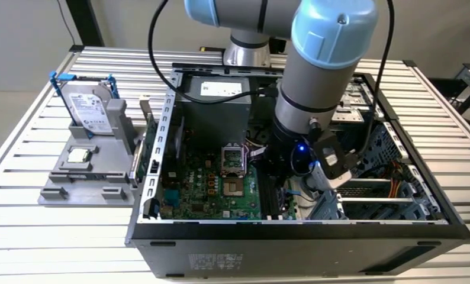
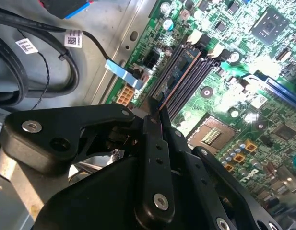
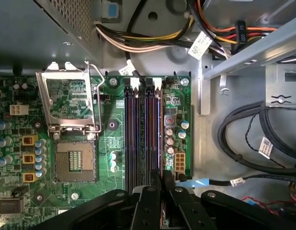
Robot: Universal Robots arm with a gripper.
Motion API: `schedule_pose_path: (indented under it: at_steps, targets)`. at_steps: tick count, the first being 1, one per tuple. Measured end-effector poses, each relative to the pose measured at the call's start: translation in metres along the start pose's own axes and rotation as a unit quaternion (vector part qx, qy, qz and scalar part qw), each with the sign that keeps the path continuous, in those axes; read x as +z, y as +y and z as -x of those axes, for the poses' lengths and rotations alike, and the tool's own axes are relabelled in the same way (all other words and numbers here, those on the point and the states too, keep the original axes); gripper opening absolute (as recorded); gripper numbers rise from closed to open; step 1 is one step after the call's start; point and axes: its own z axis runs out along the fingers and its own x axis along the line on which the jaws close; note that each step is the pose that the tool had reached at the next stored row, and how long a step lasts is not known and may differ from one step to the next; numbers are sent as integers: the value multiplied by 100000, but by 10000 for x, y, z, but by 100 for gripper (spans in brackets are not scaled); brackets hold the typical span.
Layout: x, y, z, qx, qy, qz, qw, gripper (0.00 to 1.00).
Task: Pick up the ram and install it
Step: 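Insert the ram into the slot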
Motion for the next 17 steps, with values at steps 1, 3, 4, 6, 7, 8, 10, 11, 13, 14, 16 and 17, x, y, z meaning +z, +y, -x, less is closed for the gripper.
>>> schedule_pose_path:
  at_steps: [1,3,4,6,7,8,10,11,13,14,16,17]
  targets:
    - [10,1,0,-1,2,8,100000,0]
    - [28,1,-1,-2,3,45,100000,0]
    - [35,1,-1,1,7,51,100000,0]
    - [39,0,-2,5,8,54,100000,0]
    - [39,0,-2,4,10,51,100000,0]
    - [40,1,-1,5,9,54,100000,0]
    - [41,1,-1,5,7,62,100000,0]
    - [42,0,-2,5,8,85,100000,0]
    - [42,-6,-2,-83,25,199,100000,0]
    - [42,-6,-2,-146,32,204,100000,0]
    - [42,-8,-1,-183,65,200,100000,0]
    - [42,-10,-1,-304,82,210,99999,0]
